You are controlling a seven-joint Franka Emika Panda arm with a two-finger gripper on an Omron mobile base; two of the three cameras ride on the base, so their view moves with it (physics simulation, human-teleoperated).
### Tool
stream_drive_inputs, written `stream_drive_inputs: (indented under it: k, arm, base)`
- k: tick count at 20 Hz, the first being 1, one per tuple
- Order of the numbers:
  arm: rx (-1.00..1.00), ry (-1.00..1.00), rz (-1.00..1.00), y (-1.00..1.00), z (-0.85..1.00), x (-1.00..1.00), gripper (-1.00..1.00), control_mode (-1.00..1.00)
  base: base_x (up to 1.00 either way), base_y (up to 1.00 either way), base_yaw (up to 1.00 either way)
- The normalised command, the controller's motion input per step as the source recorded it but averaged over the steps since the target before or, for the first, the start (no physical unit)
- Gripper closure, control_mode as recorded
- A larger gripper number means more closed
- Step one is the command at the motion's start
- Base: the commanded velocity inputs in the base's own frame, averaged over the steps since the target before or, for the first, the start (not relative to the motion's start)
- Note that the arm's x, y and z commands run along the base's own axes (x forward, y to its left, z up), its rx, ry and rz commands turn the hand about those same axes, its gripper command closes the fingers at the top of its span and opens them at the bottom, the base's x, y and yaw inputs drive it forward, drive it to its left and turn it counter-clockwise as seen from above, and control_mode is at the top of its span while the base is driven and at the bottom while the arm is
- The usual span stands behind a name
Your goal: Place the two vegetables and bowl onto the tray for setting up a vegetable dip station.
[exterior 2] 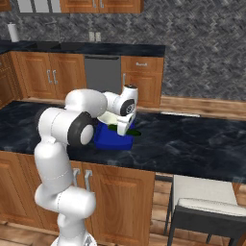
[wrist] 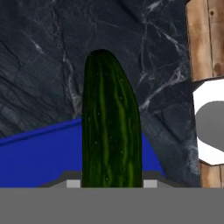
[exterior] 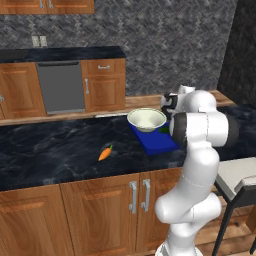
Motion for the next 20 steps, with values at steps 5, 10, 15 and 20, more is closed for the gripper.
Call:
stream_drive_inputs:
  k: [5, 10, 15, 20]
  arm:
    - [0.00, -0.06, 0.00, 0.17, -0.03, 0.01, 1.00, -1.00]
    - [0.00, -0.06, 0.00, 0.18, -0.03, 0.04, 1.00, -1.00]
    - [0.00, -0.04, 0.00, 0.16, -0.02, 0.07, 1.00, -1.00]
    - [0.00, -0.02, 0.00, 0.07, 0.00, 0.01, 1.00, -1.00]
  base:
    - [0.00, 0.00, 0.00]
    - [0.00, 0.00, 0.00]
    - [0.00, 0.00, 0.00]
    - [0.00, 0.00, 0.00]
